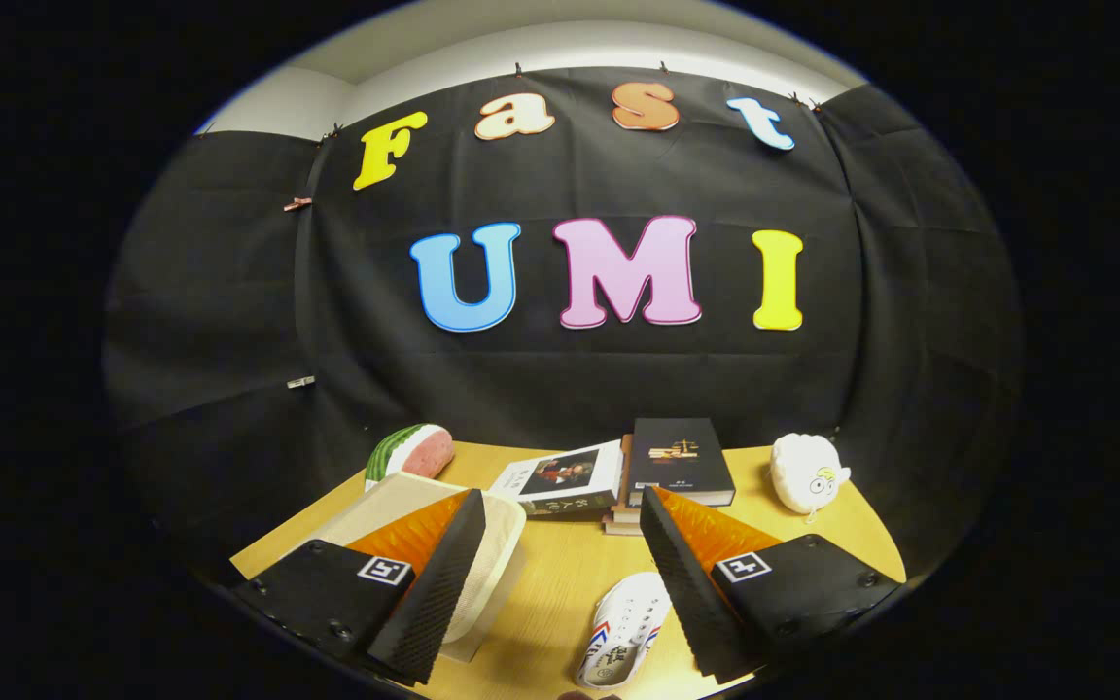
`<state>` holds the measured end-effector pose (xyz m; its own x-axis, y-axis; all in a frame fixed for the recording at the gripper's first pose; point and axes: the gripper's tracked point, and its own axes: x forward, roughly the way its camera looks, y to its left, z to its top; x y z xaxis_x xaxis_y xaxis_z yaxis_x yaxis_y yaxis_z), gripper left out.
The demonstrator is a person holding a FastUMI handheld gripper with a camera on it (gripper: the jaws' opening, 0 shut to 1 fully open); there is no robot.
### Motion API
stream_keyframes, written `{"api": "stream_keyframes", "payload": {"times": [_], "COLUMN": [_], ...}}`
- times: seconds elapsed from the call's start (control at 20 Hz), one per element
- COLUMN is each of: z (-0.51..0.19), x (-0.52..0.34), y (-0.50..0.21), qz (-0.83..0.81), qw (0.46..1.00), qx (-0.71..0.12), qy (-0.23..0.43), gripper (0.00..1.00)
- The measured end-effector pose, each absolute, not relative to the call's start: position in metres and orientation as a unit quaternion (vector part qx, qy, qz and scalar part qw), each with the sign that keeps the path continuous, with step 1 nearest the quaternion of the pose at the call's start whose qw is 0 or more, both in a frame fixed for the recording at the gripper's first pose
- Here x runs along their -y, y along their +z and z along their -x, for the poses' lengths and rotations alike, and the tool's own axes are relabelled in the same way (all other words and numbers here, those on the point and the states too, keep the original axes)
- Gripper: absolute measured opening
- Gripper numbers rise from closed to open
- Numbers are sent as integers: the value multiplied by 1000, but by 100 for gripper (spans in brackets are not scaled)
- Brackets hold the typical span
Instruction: Open the storage box then place both shoes into the box .Put the left shoe in first, then the right shoe, with the right side of both shoes facing outward in a uniform manner.
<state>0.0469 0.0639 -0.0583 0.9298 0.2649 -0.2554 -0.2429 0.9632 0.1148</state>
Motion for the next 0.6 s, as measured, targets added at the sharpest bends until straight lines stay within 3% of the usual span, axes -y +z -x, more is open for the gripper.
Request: {"api": "stream_keyframes", "payload": {"times": [0.6], "z": [-51], "x": [-136], "y": [-157], "qz": [-174], "qw": [884], "qx": [-357], "qy": [245], "gripper": [99]}}
